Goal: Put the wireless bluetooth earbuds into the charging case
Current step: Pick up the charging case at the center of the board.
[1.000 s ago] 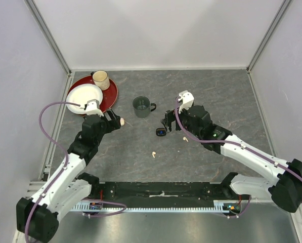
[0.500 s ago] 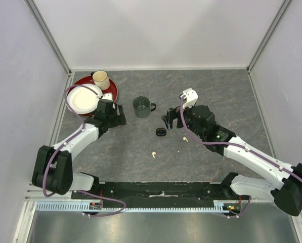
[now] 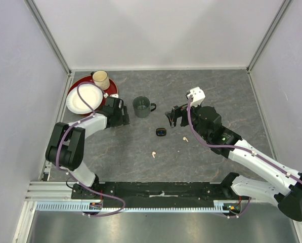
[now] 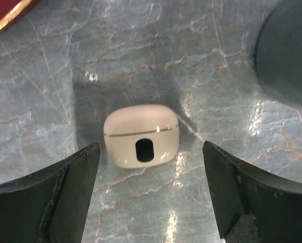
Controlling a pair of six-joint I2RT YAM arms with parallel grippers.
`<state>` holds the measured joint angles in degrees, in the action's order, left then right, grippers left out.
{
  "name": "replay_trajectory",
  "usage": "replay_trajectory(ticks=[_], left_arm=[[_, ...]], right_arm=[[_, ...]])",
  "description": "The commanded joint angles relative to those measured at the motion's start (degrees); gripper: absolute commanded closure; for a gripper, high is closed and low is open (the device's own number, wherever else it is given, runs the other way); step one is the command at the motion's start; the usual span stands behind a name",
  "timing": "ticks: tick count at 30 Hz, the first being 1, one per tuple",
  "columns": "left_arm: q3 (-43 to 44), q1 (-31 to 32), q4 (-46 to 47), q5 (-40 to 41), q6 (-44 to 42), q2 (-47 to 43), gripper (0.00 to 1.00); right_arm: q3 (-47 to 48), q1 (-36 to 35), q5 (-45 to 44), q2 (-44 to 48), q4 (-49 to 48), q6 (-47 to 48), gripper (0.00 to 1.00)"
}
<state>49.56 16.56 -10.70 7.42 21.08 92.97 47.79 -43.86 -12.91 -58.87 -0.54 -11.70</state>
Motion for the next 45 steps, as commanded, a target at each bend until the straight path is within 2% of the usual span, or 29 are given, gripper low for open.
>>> replay_trajectory(ticks=[1, 7, 12, 21, 30, 33, 34, 37, 41, 45], left_arm=[[5.45, -0.21, -0.11, 0.93, -2.53, 2.56, 0.12], [8.88, -0.30, -3.44, 1.63, -3.06, 6.08, 0.15], [8.62, -0.21, -4.68, 2.51, -2.01, 6.17, 0.17], [9.06, -0.21, -5.82, 1.37, -4.99, 6.87, 0.22], [10.64, -0.30, -7.05, 2.07, -6.75, 8.54, 0.37], [10.73, -0.30, -7.49, 1.72, -7.28, 8.72, 0.46], [10.38, -0.21, -7.41, 1.02, -7.37, 8.02, 0.53], [7.75, 0.14, -6.44, -1.52, -7.02, 5.75, 0.60], [3.28, 2.68, -6.62, -3.64, -6.67, 0.65, 0.60], [0.45, 8.39, -6.79, -5.30, -6.14, -3.75, 0.60]], right_arm=[[1.16, 0.18, -0.81, -0.63, 0.01, 1.07, 0.02], [1.43, 0.26, -2.12, -0.72, 0.36, 1.77, 0.02], [1.34, 0.61, -2.83, -0.02, 2.03, 1.95, 0.02], [1.78, 0.70, -2.83, -1.16, 2.38, 1.42, 0.02], [2.31, 0.79, -2.74, -1.86, 3.26, 1.07, 0.02], [2.39, 0.79, -2.91, -1.86, 3.26, 0.98, 0.02], [2.48, 0.79, -3.00, -1.77, 3.26, 0.89, 0.02], [2.57, 0.88, -3.70, -1.68, 3.61, 0.37, 0.02], [2.57, 1.40, -5.90, -1.07, 4.14, -0.77, 0.02], [2.66, 1.84, -6.25, -0.54, 4.84, -1.48, 0.02]])
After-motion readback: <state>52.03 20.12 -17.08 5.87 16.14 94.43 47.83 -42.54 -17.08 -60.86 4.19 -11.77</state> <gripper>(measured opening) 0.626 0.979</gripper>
